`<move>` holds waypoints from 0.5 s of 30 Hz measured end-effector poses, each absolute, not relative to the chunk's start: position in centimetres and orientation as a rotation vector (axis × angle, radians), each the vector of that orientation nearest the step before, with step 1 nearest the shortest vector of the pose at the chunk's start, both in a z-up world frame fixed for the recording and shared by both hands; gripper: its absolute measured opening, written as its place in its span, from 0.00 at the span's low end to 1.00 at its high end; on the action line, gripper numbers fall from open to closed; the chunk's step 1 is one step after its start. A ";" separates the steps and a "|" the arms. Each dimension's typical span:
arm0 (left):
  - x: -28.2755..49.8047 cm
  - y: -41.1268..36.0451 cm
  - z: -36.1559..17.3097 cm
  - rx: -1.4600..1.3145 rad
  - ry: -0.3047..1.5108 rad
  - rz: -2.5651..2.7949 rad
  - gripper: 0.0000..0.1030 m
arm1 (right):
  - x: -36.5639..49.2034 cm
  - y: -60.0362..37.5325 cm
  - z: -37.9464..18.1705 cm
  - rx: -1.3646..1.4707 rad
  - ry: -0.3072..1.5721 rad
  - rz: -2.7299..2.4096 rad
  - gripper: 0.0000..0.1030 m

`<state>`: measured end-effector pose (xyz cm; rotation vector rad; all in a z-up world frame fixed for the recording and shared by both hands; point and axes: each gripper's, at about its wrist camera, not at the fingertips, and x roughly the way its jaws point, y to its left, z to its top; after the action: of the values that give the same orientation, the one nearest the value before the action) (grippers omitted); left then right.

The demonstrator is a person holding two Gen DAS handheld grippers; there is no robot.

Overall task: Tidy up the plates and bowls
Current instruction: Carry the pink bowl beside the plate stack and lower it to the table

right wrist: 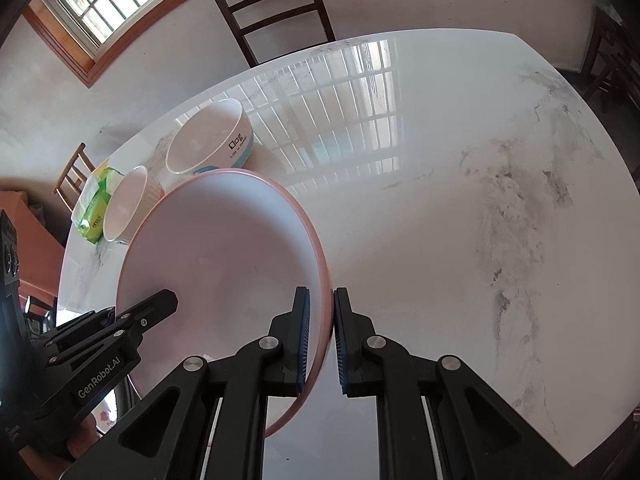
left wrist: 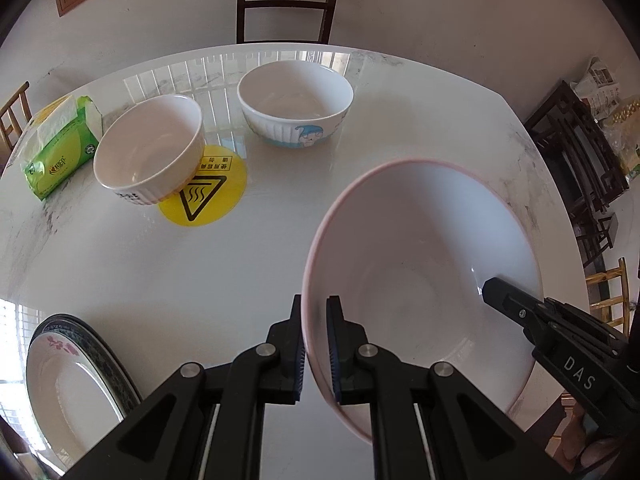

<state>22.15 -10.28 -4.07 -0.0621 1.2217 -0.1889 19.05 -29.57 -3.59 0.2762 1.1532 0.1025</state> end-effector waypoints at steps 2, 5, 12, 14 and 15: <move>21.2 -9.7 -3.8 -0.058 1.216 -0.184 0.09 | 18.1 -29.0 -3.4 0.277 1.152 0.108 0.12; 19.3 -8.7 -3.6 -0.056 1.214 -0.174 0.09 | 16.8 -28.1 -3.2 0.273 1.154 0.118 0.12; 16.2 -6.8 -4.0 -0.052 1.228 -0.153 0.09 | 13.7 -26.1 -3.4 0.263 1.169 0.141 0.12; 15.5 -6.5 -4.3 -0.052 1.233 -0.144 0.09 | 13.0 -25.6 -3.6 0.259 1.174 0.146 0.12; 15.2 -6.3 -4.4 -0.054 1.237 -0.140 0.09 | 12.8 -25.3 -3.6 0.257 1.178 0.149 0.12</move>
<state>15.24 -6.32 -4.44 -0.0537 1.2368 -0.1402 12.77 -25.33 -3.65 0.2569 1.1776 0.1491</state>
